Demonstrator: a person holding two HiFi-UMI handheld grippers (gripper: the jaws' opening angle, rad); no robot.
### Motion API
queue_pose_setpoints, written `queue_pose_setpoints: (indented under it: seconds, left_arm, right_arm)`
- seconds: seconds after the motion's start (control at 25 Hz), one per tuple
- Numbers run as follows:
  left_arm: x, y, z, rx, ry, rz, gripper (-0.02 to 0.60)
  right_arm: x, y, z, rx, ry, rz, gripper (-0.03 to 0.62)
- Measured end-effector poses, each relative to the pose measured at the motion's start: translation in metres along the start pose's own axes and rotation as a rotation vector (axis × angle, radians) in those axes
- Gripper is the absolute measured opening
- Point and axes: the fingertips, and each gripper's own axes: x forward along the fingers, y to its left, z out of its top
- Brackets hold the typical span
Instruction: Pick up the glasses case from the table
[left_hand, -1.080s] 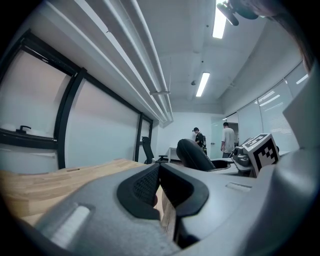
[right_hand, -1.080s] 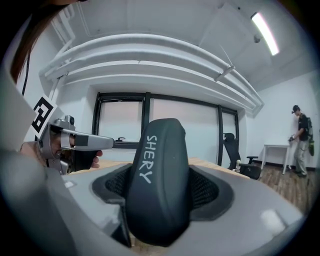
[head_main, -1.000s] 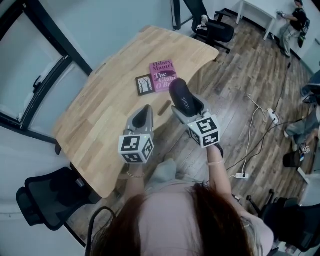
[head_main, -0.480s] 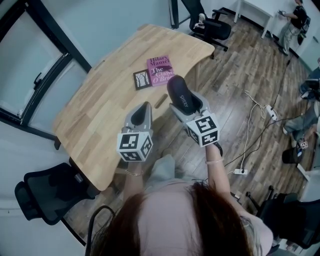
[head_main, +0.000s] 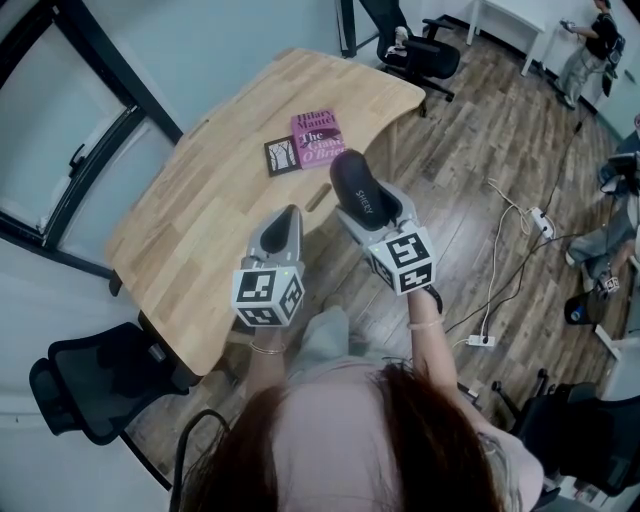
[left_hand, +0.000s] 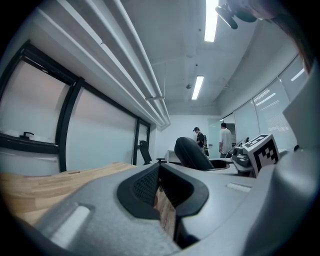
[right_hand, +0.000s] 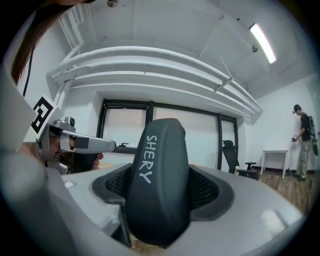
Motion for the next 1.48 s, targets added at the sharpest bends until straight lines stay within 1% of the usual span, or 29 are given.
queue_pose_setpoints:
  seconds: [0.32, 0.76, 1.08, 1.48]
  left_arm:
    - [-0.010, -0.008, -0.002, 0.005, -0.001, 0.002, 0.006]
    - [-0.013, -0.027, 0.000, 0.008, -0.008, -0.029, 0.006]
    - [-0.015, -0.039, -0.007, 0.018, 0.009, -0.048, 0.006]
    - [-0.014, -0.047, -0.017, 0.041, 0.031, -0.066, 0.006]
  right_arm:
    - [-0.014, 0.005, 0.000, 0.001, -0.019, -0.010, 0.348]
    - [-0.035, 0.006, -0.004, 0.014, -0.032, -0.019, 0.348]
    - [-0.047, 0.005, -0.009, 0.022, -0.032, -0.028, 0.348]
    - [-0.048, 0.007, -0.016, 0.024, -0.034, -0.019, 0.348]
